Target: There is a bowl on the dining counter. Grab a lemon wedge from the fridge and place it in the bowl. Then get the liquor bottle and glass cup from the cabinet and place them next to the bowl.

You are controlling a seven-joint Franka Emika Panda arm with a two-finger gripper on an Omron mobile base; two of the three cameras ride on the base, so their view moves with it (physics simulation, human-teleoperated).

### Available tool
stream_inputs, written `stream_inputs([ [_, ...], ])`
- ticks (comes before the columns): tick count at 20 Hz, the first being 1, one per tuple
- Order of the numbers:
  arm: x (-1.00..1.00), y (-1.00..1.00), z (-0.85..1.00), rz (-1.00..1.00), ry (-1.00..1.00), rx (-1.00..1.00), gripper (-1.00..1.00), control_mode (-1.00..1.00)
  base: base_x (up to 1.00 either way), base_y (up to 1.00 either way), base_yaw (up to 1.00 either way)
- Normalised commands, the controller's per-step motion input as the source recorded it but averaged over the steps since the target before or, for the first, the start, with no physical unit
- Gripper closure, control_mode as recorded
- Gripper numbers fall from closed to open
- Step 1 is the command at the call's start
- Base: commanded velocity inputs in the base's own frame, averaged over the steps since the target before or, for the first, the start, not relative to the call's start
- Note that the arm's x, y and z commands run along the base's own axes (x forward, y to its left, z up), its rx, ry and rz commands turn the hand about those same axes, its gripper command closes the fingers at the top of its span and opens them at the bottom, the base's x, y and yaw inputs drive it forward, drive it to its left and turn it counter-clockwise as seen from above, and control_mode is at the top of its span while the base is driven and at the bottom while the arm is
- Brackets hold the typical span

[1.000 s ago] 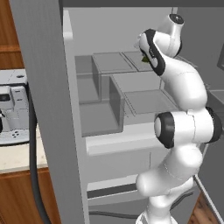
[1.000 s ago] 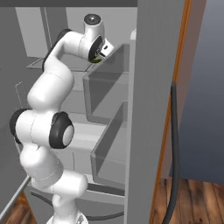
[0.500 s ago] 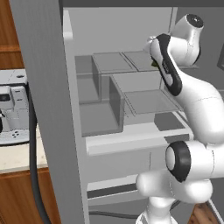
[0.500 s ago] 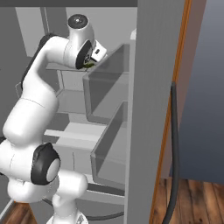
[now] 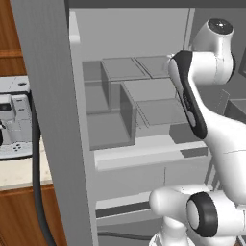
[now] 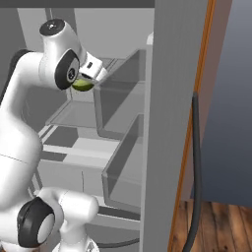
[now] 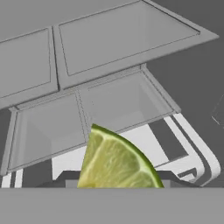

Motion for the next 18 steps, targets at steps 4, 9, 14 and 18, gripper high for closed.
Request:
stream_inputs([
  [4, -0.94, 0.00, -0.27, 0.04, 0.18, -0.12, 1.00, -1.00, 0.00, 0.00, 0.00],
  [9, -0.63, 0.00, -0.41, 0.08, 0.21, -0.04, 1.00, -1.00, 0.00, 0.00, 0.00],
  [14, -0.39, 0.00, -0.34, 0.07, 0.14, -0.02, 1.00, -1.00, 0.00, 0.00, 0.00],
  [18, -0.29, 0.00, -0.24, 0.04, 0.08, -0.04, 1.00, -1.00, 0.00, 0.00, 0.00],
])
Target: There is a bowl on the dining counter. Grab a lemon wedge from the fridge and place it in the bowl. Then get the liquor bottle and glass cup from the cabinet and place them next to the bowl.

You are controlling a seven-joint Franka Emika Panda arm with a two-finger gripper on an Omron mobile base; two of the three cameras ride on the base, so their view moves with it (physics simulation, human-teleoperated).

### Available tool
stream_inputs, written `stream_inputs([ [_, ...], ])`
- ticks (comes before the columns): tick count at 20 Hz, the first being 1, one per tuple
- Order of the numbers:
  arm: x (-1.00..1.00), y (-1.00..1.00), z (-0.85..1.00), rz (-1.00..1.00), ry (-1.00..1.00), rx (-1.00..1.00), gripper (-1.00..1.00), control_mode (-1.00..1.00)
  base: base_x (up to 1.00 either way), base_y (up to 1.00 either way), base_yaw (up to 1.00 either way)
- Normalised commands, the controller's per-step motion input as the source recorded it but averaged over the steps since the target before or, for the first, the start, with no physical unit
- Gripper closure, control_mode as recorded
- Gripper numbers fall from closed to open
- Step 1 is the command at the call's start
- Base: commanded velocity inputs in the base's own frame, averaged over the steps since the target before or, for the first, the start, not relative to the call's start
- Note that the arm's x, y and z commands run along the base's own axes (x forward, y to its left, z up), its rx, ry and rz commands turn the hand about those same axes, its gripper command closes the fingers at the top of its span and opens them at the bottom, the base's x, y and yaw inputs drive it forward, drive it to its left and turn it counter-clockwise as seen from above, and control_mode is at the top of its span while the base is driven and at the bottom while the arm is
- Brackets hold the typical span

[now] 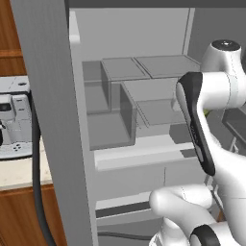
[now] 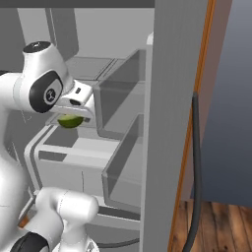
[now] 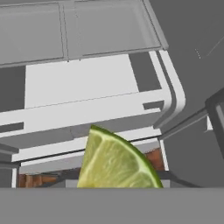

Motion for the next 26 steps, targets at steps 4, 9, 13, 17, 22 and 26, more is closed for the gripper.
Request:
stream_inputs([
  [4, 0.00, 0.00, 0.00, 0.00, 0.00, 0.00, 1.00, 1.00, -0.91, 0.03, 0.03],
  [9, 0.00, 0.00, 0.00, 0.00, 0.00, 0.00, 1.00, 1.00, -1.00, 0.19, 0.05],
  [13, 0.00, 0.00, 0.00, 0.00, 0.00, 0.00, 1.00, 1.00, -1.00, 0.31, 0.04],
  [17, 0.00, 0.00, 0.00, 0.00, 0.00, 0.00, 1.00, 1.00, -1.00, 0.21, 0.00],
  [22, 0.00, 0.00, 0.00, 0.00, 0.00, 0.00, 1.00, 1.00, -1.00, -0.03, -0.40],
  [26, 0.00, 0.00, 0.00, 0.00, 0.00, 0.00, 1.00, 1.00, -0.55, -0.06, -0.79],
])
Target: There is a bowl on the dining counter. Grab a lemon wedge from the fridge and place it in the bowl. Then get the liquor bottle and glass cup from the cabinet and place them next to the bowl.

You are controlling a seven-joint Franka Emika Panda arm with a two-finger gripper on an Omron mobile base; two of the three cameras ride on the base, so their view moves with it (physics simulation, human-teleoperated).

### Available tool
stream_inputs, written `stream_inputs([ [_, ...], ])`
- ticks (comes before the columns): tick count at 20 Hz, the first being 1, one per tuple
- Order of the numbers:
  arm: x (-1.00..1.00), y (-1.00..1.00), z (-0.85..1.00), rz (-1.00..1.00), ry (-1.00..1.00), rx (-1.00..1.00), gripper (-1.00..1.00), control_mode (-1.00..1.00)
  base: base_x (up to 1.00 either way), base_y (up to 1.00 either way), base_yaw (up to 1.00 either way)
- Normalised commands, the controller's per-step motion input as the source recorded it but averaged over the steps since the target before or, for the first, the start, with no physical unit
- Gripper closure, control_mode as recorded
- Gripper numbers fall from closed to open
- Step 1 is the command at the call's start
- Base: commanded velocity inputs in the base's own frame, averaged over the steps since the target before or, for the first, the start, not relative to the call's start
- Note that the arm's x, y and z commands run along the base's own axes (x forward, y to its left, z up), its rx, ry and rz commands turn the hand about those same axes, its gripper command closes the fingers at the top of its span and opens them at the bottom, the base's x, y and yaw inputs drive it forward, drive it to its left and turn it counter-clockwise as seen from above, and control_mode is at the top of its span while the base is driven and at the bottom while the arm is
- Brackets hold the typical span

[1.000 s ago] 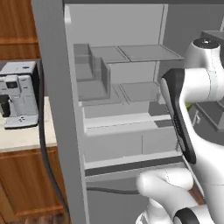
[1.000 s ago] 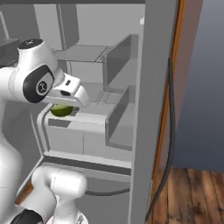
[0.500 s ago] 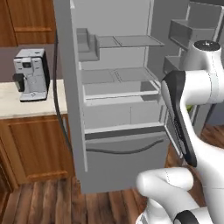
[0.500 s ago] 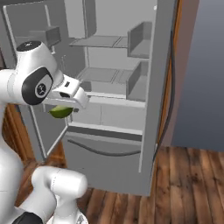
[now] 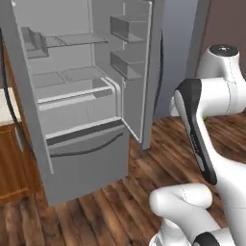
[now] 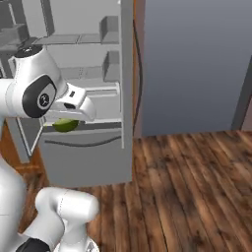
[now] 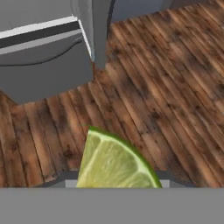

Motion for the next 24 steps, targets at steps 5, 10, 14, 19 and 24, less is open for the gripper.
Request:
stream_inputs([
  [5, 0.00, 0.00, 0.00, 0.00, 0.00, 0.00, 1.00, 1.00, -0.07, -0.18, -0.90],
  [10, 0.00, 0.00, 0.00, 0.00, 0.00, 0.00, 1.00, 1.00, 0.00, -0.27, -0.93],
  [14, 0.00, 0.00, 0.00, 0.00, 0.00, 0.00, 1.00, 1.00, 0.00, -0.37, -0.90],
  [19, 0.00, 0.00, 0.00, 0.00, 0.00, 0.00, 1.00, 1.00, 0.00, -0.43, -0.86],
  [24, 0.00, 0.00, 0.00, 0.00, 0.00, 0.00, 1.00, 1.00, 0.35, -0.24, -0.70],
])
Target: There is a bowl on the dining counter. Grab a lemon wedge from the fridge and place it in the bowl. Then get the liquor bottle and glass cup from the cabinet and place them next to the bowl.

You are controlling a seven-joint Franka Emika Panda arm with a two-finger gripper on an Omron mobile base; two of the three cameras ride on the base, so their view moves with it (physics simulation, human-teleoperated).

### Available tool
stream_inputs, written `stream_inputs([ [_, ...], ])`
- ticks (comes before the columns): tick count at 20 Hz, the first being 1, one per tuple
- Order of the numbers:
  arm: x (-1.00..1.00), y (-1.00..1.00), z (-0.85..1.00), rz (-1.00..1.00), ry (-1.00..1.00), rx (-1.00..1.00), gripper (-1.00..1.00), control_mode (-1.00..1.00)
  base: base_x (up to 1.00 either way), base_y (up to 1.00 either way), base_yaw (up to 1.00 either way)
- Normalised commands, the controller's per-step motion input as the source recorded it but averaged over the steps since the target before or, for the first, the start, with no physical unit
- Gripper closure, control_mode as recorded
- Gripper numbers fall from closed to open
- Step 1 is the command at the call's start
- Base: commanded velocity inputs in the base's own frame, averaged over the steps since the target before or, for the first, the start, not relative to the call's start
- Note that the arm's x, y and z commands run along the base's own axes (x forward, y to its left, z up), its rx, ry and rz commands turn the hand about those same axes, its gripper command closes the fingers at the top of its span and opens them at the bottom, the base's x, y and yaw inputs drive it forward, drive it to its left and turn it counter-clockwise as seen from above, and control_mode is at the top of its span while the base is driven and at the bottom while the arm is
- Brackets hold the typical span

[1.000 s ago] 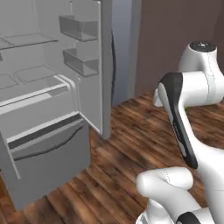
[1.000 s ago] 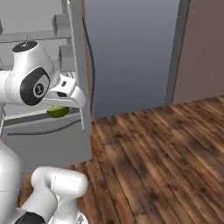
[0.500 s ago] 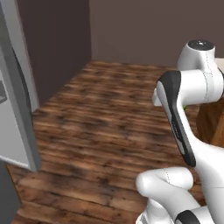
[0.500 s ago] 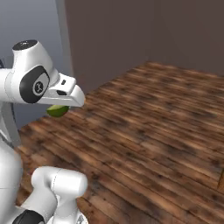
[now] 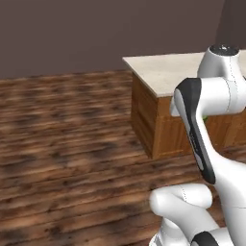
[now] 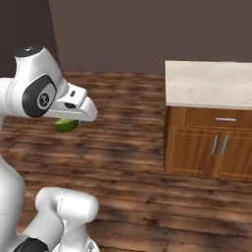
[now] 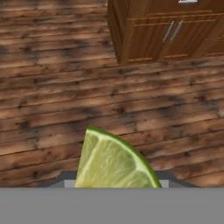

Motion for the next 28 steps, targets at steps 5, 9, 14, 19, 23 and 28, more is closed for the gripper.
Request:
stream_inputs([
  [5, 0.00, 0.00, 0.00, 0.00, 0.00, 0.00, 1.00, 1.00, 0.96, 0.17, -0.30],
  [9, 0.00, 0.00, 0.00, 0.00, 0.00, 0.00, 1.00, 1.00, 1.00, 0.42, -0.14],
  [14, 0.00, 0.00, 0.00, 0.00, 0.00, 0.00, 1.00, 1.00, 1.00, 0.39, -0.14],
  [19, 0.00, 0.00, 0.00, 0.00, 0.00, 0.00, 1.00, 1.00, 1.00, 0.48, -0.16],
  [23, 0.00, 0.00, 0.00, 0.00, 0.00, 0.00, 1.00, 1.00, 1.00, 0.61, -0.17],
  [28, 0.00, 0.00, 0.00, 0.00, 0.00, 0.00, 1.00, 1.00, 1.00, 0.87, -0.18],
])
